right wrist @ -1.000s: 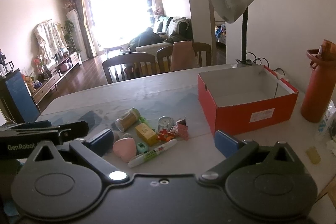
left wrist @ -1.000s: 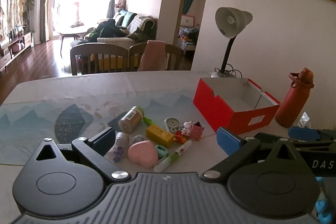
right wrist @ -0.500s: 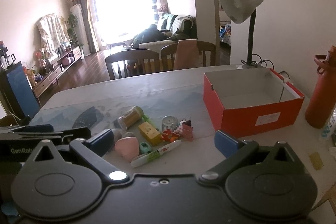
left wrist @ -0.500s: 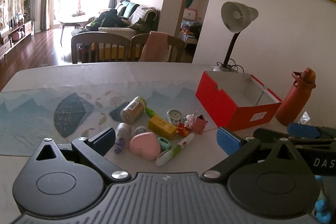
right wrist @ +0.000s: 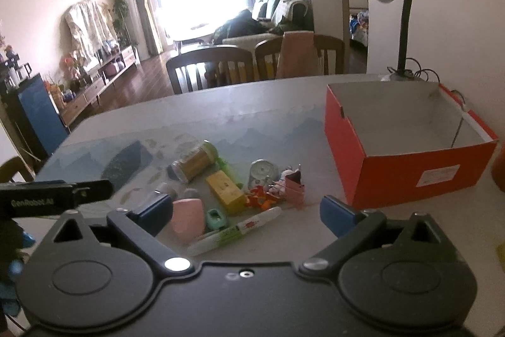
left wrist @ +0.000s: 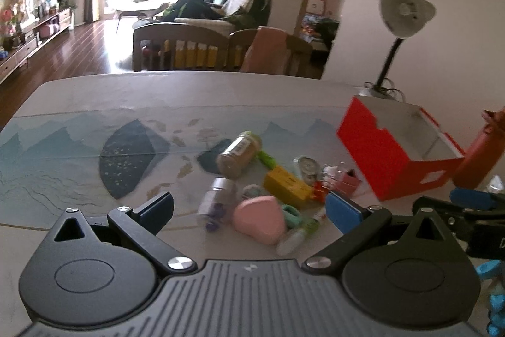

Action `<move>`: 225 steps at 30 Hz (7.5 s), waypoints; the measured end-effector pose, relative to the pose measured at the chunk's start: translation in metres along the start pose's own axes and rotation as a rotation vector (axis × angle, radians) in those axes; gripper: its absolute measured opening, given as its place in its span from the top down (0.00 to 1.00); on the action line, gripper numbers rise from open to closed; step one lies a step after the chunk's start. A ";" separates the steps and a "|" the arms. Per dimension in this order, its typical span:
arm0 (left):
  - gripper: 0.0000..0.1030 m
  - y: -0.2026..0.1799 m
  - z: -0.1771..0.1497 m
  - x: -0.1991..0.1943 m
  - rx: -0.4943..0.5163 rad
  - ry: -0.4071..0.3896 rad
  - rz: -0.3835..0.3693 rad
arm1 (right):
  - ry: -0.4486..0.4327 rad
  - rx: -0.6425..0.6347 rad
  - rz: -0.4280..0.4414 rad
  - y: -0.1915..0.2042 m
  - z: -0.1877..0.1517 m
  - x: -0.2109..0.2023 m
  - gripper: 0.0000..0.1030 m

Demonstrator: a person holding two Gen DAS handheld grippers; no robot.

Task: Organize rigid objects
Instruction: 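Grasp the binder clip with the right tool while the left tool grasps the pill jar, then carry the binder clip and pill jar with both tools into the red box, then open both tools to release the clip and jar inside the box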

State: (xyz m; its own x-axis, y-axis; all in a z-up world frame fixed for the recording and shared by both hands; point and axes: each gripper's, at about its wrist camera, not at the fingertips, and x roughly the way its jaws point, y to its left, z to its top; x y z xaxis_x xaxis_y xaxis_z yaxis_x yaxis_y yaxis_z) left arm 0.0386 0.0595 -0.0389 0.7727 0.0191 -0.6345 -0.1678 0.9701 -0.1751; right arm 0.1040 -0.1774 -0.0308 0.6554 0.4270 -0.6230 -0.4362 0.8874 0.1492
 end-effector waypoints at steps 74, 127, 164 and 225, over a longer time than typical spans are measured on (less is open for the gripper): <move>0.61 0.020 0.000 0.102 -0.044 0.166 -0.002 | -0.004 -0.088 -0.106 -0.032 0.008 0.083 0.71; 0.61 -0.292 0.120 0.205 0.213 0.216 -0.200 | 0.073 -0.031 -0.134 -0.262 0.106 0.082 0.71; 0.61 -0.352 0.103 0.377 0.310 0.533 -0.135 | 0.432 -0.094 -0.155 -0.296 0.100 0.180 0.71; 0.35 -0.289 0.116 0.189 0.178 0.230 -0.103 | 0.158 -0.155 0.005 -0.220 0.113 0.039 0.27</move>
State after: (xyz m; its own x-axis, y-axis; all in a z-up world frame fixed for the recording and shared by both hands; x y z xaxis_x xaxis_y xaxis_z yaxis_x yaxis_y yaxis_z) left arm 0.3045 -0.1896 -0.0208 0.6177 -0.1173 -0.7776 0.0303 0.9916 -0.1255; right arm 0.2953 -0.3364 -0.0016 0.5541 0.3876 -0.7367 -0.5367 0.8428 0.0397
